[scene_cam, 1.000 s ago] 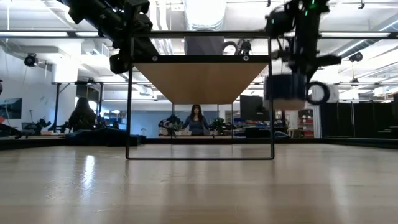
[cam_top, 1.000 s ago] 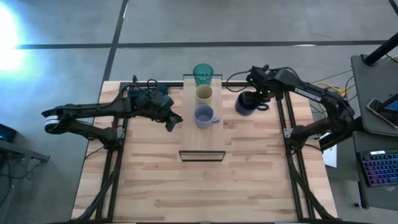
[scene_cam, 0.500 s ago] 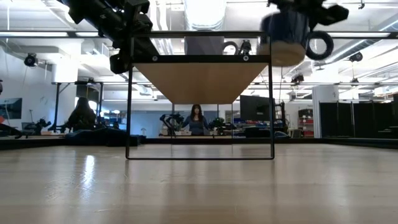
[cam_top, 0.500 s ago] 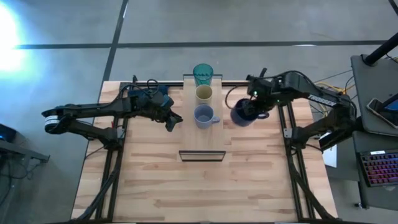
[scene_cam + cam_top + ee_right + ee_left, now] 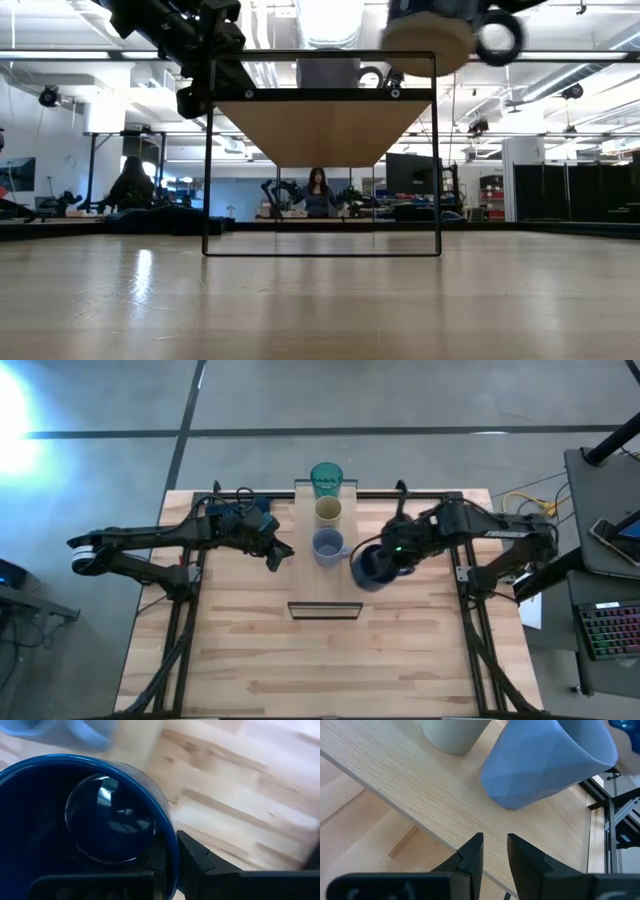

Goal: Stack small to large cups/mugs on shelf
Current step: Put the dark blue mug on the shelf

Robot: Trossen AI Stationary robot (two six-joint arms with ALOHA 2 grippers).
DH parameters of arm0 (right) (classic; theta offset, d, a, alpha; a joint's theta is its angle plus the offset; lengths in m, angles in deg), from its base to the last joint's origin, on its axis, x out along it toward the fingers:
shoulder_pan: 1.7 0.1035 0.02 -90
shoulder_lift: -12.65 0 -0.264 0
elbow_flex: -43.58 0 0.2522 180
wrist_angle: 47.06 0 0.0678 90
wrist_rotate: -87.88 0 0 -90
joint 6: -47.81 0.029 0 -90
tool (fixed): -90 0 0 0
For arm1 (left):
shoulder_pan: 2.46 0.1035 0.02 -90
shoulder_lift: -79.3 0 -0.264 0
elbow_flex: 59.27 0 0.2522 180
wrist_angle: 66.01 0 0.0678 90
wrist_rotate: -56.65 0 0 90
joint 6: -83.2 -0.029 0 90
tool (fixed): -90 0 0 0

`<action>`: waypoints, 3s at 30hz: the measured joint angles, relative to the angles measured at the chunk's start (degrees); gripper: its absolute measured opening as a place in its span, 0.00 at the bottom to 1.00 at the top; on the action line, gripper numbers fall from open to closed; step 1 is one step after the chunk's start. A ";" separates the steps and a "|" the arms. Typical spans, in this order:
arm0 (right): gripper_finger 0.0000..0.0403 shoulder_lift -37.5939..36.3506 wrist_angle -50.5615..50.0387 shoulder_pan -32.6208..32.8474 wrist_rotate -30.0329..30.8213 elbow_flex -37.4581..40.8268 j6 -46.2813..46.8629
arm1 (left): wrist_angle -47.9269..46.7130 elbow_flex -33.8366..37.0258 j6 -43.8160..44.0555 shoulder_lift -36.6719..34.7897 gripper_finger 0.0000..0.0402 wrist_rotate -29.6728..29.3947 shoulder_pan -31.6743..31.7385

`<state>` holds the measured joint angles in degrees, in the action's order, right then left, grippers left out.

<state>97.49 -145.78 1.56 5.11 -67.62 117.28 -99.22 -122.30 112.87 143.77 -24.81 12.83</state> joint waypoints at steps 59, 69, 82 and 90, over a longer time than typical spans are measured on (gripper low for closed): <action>0.06 22.24 4.83 3.09 1.85 -20.74 -7.58 | -0.50 0.00 0.00 0.00 0.18 0.44 0.00; 0.06 22.23 5.05 3.11 1.89 -19.85 -7.91 | -0.52 0.00 -0.02 0.00 0.18 0.44 0.00; 0.06 22.07 6.01 3.08 1.98 -18.20 -6.95 | -0.52 0.00 -0.02 0.00 0.18 0.44 0.00; 0.06 22.07 6.31 3.08 3.57 -17.97 -6.27 | -0.52 0.00 -0.02 0.00 0.18 0.46 0.00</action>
<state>119.56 -139.47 4.65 8.68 -85.60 111.01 -99.74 -122.30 112.85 143.77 -24.35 12.83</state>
